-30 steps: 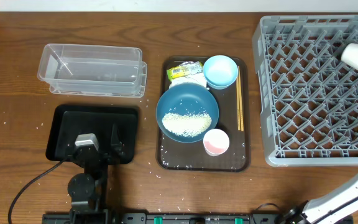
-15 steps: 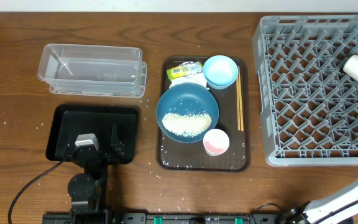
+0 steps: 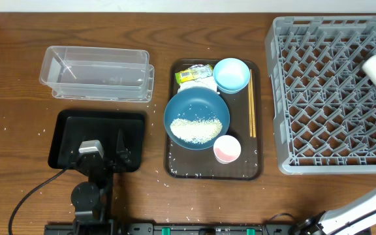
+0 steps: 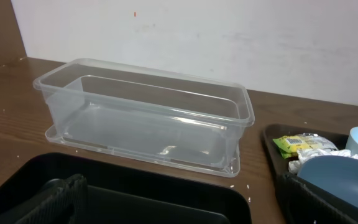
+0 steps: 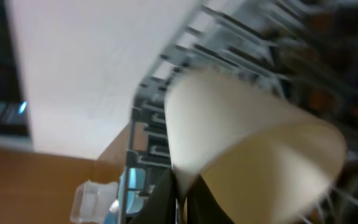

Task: Sort waste into correct bins and load items into the dishwasher rack
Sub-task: 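Carry the white cup right and place it upright in the dish rack, then move the right gripper to the pink cup and grasp it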

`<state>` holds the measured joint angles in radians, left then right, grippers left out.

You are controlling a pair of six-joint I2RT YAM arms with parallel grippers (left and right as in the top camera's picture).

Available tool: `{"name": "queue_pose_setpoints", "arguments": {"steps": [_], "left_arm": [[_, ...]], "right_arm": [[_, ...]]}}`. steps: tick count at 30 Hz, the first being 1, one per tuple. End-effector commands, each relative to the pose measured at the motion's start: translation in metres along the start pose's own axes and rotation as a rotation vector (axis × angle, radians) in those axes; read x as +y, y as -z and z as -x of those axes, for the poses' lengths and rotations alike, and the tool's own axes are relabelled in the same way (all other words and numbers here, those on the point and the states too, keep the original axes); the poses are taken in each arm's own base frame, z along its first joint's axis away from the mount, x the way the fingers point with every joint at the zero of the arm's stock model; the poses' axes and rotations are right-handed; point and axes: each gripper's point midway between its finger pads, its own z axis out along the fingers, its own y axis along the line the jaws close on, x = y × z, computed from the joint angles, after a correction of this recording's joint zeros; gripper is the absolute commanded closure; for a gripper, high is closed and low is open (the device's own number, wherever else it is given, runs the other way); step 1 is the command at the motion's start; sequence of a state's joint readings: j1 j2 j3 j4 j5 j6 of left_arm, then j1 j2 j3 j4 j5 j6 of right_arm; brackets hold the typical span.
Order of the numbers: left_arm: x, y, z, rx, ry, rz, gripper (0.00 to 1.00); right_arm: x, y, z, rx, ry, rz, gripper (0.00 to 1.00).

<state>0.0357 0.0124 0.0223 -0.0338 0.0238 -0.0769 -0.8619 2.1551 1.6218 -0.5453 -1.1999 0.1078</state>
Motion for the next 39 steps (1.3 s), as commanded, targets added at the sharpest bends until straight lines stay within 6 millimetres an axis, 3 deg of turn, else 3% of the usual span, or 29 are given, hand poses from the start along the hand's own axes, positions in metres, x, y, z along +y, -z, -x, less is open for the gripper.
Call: {"name": "queue_pose_setpoints", "arguments": {"steps": [1, 5, 14, 16, 19, 22, 27, 32, 36, 39], "left_arm": [[0.004, -0.001, -0.017, 0.052, -0.014, 0.016, 0.02], [0.004, -0.001, -0.017, 0.052, -0.015, 0.016, 0.02], [0.004, -0.001, -0.017, 0.052, -0.014, 0.016, 0.02], [0.004, -0.001, -0.017, 0.052, -0.014, 0.016, 0.02], [0.004, -0.001, -0.017, 0.052, -0.015, 0.016, 0.02], [0.004, -0.001, -0.017, 0.052, -0.015, 0.016, 0.02], [0.004, -0.001, -0.017, 0.052, -0.015, 0.016, 0.02], [0.004, -0.001, -0.017, 0.052, -0.015, 0.016, 0.02], [0.004, -0.001, -0.017, 0.052, -0.014, 0.016, 0.02], [0.004, -0.001, -0.017, 0.052, -0.014, 0.016, 0.02]], "right_arm": [[-0.035, 0.0, -0.008, 0.006, -0.056, -0.165, 0.93], [-0.051, 0.009, -0.014, 0.015, -0.089, -0.246, 0.94], [-0.053, 0.048, -0.007, -0.037, -0.143, -0.278, 0.87], [-0.05, 0.059, -0.003, -0.056, -0.145, -0.292, 0.83], [-0.044, 0.075, 0.0, -0.08, -0.142, -0.335, 0.69], [-0.035, 0.089, 0.002, -0.1, -0.135, -0.392, 0.64], [-0.002, 0.105, 0.01, -0.152, -0.121, -0.44, 0.66], [0.051, 0.107, 0.017, -0.193, -0.048, -0.421, 0.67], [0.093, 0.093, 0.012, -0.183, 0.052, -0.418, 0.65], [0.119, 0.065, -0.002, -0.129, 0.118, -0.431, 0.65]]}}
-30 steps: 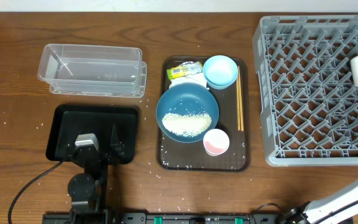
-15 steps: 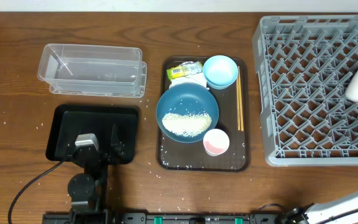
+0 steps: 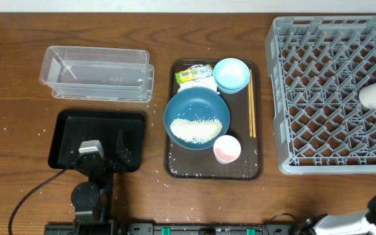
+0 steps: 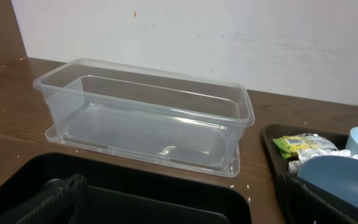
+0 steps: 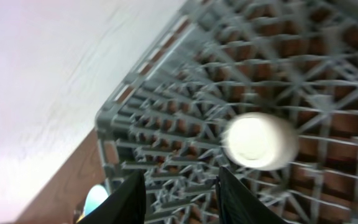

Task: Sort waste into correct bins and load items into the dishwasher rack
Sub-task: 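Move the right gripper to the pink cup and grasp it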

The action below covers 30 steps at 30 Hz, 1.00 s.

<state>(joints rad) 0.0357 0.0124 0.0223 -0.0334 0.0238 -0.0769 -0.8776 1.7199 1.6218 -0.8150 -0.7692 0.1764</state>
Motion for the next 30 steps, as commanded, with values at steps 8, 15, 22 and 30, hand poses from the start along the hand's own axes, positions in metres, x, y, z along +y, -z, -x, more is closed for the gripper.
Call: {"name": "queue_pose_setpoints", "arguments": {"steps": [8, 15, 22, 30], "left_arm": [[0.004, -0.001, -0.017, 0.052, -0.015, 0.016, 0.02], [0.004, -0.001, -0.017, 0.052, -0.015, 0.016, 0.02], [0.004, -0.001, -0.017, 0.052, -0.014, 0.016, 0.02], [0.004, -0.001, -0.017, 0.052, -0.015, 0.016, 0.02]], "right_arm": [[0.127, -0.073, -0.1, 0.248, 0.342, 0.002, 0.64], [0.208, -0.1, -0.221, 0.429, 0.667, -0.031, 0.59], [0.228, -0.054, -0.357, 0.775, 0.862, -0.045, 0.43], [0.227, -0.007, -0.45, 0.958, 1.002, -0.079, 0.6]]}}
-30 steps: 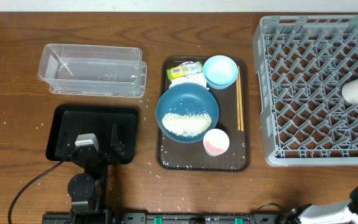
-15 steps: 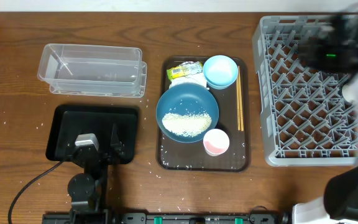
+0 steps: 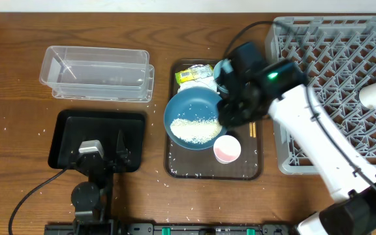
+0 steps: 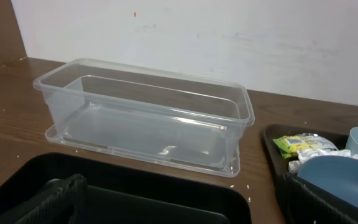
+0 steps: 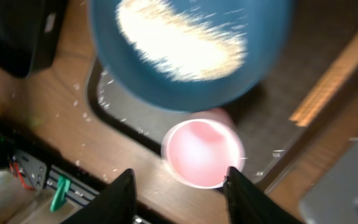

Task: Sort waste into correct bins and load items into the dishwasher rack
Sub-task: 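Move the right gripper to the pink cup and grasp it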

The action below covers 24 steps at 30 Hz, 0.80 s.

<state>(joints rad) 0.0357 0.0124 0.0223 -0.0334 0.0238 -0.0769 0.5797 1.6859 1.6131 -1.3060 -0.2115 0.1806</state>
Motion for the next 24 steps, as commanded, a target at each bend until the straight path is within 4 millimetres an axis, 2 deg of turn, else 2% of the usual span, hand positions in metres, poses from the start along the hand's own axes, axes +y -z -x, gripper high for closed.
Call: {"name": "queue_pose_setpoints", "arguments": {"steps": [1, 4, 7, 11, 20, 22, 24], "left_arm": [[0.004, -0.001, -0.017, 0.052, -0.015, 0.016, 0.02], [0.004, -0.001, -0.017, 0.052, -0.014, 0.016, 0.02], [0.004, -0.001, -0.017, 0.052, -0.015, 0.016, 0.02], [0.004, -0.001, -0.017, 0.052, -0.015, 0.016, 0.02], [0.004, -0.001, -0.017, 0.052, -0.015, 0.016, 0.02], [0.004, -0.001, -0.017, 0.052, -0.014, 0.016, 0.02], [0.004, -0.001, -0.017, 0.052, -0.014, 0.016, 0.02]], "right_arm": [[0.015, -0.017, -0.014, 0.022, -0.006, -0.071, 0.6], [0.011, -0.035, -0.024, 0.022, -0.023, -0.188, 0.53], [0.009, -0.056, -0.037, 0.044, -0.011, -0.231, 0.52], [0.004, -0.078, -0.049, 0.062, -0.055, -0.237, 0.57], [0.002, -0.114, -0.058, 0.053, -0.06, -0.187, 0.59], [-0.001, -0.12, -0.062, 0.057, -0.06, -0.19, 0.62], [-0.001, -0.121, -0.063, 0.058, -0.06, -0.19, 0.68]]}}
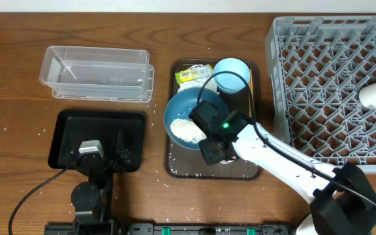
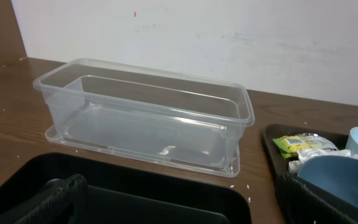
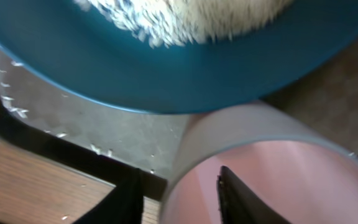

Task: Sort waste into correct bins and load items into the dishwasher rack
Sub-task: 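Move the right gripper to the pink cup and grasp it, then carry the pink cup to the dish rack and release it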

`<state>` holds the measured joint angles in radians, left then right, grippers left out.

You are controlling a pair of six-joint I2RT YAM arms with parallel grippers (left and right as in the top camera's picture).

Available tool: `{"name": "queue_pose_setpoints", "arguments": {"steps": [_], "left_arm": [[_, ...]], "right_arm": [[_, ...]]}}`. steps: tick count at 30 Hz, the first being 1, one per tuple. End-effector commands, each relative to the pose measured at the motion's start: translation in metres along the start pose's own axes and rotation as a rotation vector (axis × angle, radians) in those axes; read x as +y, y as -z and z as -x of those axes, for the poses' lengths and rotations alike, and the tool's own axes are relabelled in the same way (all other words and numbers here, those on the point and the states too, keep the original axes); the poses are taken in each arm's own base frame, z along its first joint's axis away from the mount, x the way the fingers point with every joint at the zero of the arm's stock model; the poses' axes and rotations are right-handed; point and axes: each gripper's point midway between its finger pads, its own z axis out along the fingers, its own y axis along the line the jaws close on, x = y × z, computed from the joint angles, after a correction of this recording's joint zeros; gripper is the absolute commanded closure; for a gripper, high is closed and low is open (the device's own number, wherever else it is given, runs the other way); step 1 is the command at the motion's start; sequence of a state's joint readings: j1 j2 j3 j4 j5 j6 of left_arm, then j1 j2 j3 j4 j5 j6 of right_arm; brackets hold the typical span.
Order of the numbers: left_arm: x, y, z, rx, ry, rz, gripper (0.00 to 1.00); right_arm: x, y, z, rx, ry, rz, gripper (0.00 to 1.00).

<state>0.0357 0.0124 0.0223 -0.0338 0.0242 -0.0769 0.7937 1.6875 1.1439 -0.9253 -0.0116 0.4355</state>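
Observation:
My right gripper (image 3: 179, 199) is open and low over the brown tray (image 1: 175, 166). It straddles the rim of the pink cup (image 3: 272, 180), one finger inside the cup and one outside its wall. The blue plate of rice (image 1: 189, 121) lies just behind the cup. A light blue bowl (image 1: 232, 74) and a yellow-green wrapper (image 1: 193, 73) sit at the tray's far end. In the overhead view the cup is mostly hidden under my right gripper (image 1: 214, 151). My left gripper (image 2: 179, 211) hangs open over the black bin (image 1: 96, 137).
A clear plastic bin (image 1: 96, 73) stands behind the black bin. The grey dishwasher rack (image 1: 331, 98) at the right holds a white cup on its side. Chopsticks (image 1: 250, 98) lie along the tray's right side. Rice grains dot the table.
My right gripper was above the pink cup with the whole rim in view. It is now lower, its fingers on either side of the cup's wall. The left arm has not moved.
My right gripper held the white cup over the rack. Then the cup lay in the rack and the gripper was open above it. Later the arm was over the tray above the pink cup, and now its fingers straddle that cup's rim.

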Motion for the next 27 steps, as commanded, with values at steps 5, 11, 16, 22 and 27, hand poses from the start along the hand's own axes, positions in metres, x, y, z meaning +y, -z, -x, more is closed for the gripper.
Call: {"name": "queue_pose_setpoints", "arguments": {"steps": [5, 11, 16, 22, 27], "left_arm": [[0.004, -0.001, -0.017, 0.052, -0.015, 0.016, 0.02], [0.004, -0.001, -0.017, 0.052, -0.014, 0.016, 0.02], [0.004, -0.001, -0.017, 0.052, -0.014, 0.016, 0.02], [0.004, -0.001, -0.017, 0.052, -0.014, 0.016, 0.02], [0.004, -0.001, -0.017, 0.052, -0.014, 0.016, 0.02]], "right_arm": [[0.004, 0.004, 0.003, -0.014, -0.007, 0.013, 0.84], [0.016, 0.03, 0.02, -0.05, -0.007, 0.049, 0.99], [-0.002, 0.072, 0.048, -0.115, -0.015, 0.014, 0.99], [-0.083, 0.141, 0.089, -0.229, -0.102, -0.105, 0.99], [-0.177, 0.199, 0.121, -0.396, -0.221, -0.099, 0.99]]}}
